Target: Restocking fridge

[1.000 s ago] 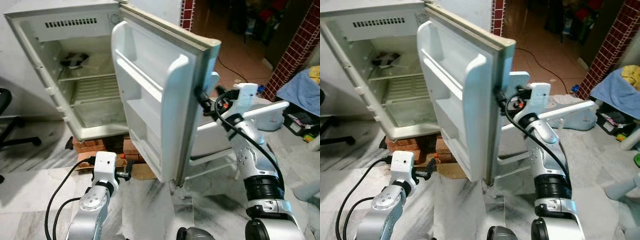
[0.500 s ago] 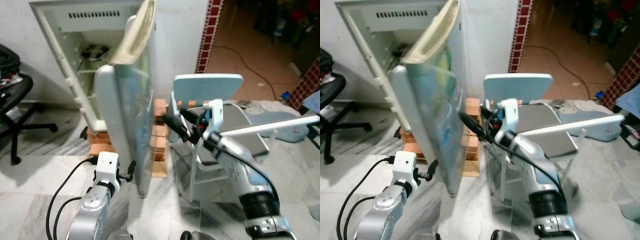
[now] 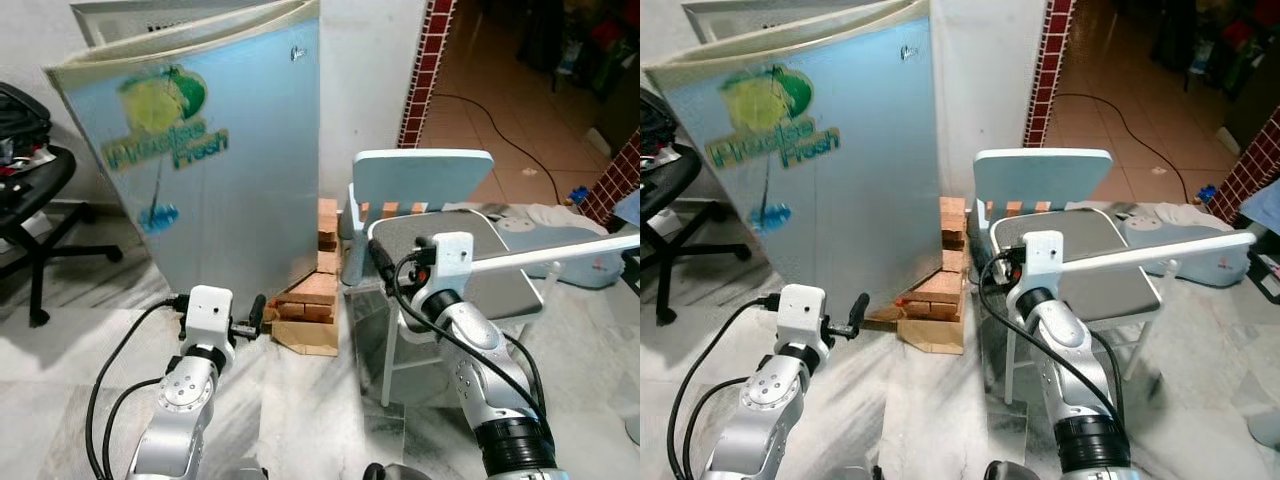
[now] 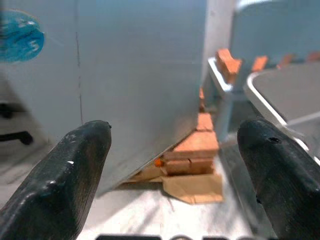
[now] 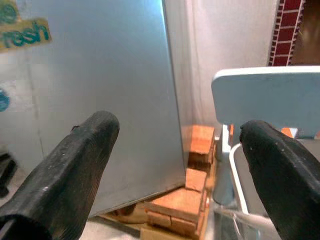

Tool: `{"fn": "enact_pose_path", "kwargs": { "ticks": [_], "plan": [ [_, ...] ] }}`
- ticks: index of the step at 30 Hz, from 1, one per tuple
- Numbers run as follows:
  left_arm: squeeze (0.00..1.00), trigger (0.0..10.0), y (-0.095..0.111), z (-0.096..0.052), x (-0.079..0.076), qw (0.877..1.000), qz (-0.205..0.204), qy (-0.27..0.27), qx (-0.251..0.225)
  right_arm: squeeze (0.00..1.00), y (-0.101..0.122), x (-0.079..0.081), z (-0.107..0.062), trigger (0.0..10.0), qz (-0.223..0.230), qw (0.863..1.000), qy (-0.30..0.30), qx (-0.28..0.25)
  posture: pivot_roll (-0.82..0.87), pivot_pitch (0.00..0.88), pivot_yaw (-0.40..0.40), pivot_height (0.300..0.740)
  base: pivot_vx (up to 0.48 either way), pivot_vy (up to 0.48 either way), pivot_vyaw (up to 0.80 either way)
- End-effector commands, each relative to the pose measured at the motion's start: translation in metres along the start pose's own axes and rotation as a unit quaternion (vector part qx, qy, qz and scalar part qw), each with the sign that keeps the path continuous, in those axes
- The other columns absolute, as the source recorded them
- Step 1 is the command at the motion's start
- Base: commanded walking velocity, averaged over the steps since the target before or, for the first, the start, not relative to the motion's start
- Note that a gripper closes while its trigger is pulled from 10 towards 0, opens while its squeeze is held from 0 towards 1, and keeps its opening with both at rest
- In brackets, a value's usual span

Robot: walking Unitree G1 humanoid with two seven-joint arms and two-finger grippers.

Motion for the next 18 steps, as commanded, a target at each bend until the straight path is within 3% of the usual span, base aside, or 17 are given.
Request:
{"fn": "enact_pose_path", "kwargs": {
  "ticks": [1, 8, 13, 18],
  "plan": [
    [0.0, 10.0, 0.011, 0.001, 0.007, 1.0, 0.001, 0.012, -0.028, 0.0, 0.007, -0.001, 0.002, 10.0, 0.027, 1.0, -0.002, -0.012, 0.08, 0.0, 0.005, 0.74, 0.0, 0.48, 0.0],
    [0.0, 10.0, 0.017, 0.003, 0.007, 0.999, -0.006, 0.009, -0.049, 0.0, 0.004, -0.005, 0.001, 10.0, 0.004, 1.0, -0.026, -0.005, 0.08, 0.0, 0.007, 0.74, 0.0, 0.48, 0.0],
    [0.0, 10.0, 0.022, 0.005, 0.007, 0.998, 0.0, 0.008, -0.064, 0.0, 0.006, -0.011, 0.002, 10.0, -0.054, 0.996, -0.066, -0.012, 0.07, 0.0, 0.01, 0.74, 0.0, 0.48, 0.0],
    [0.0, 10.0, 0.025, 0.007, 0.005, 0.998, -0.004, -0.002, -0.07, 0.0, 0.005, -0.011, 0.001, 10.0, -0.035, 0.996, -0.075, -0.014, 0.07, 0.0, 0.012, 0.74, 0.0, 0.48, 0.0]
  ]
}}
Point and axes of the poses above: a point about 5 cm out from each wrist's last joint towards the gripper, its own z axis pointing out of the wrist towards the gripper, its own y axis along the axis of the wrist's last joint, x = y × z, the point moved 1 cm from there along z, pointing out of the wrist towards the gripper, and after that the axes turned 12 degrees about -z, right-handed, at the moved point
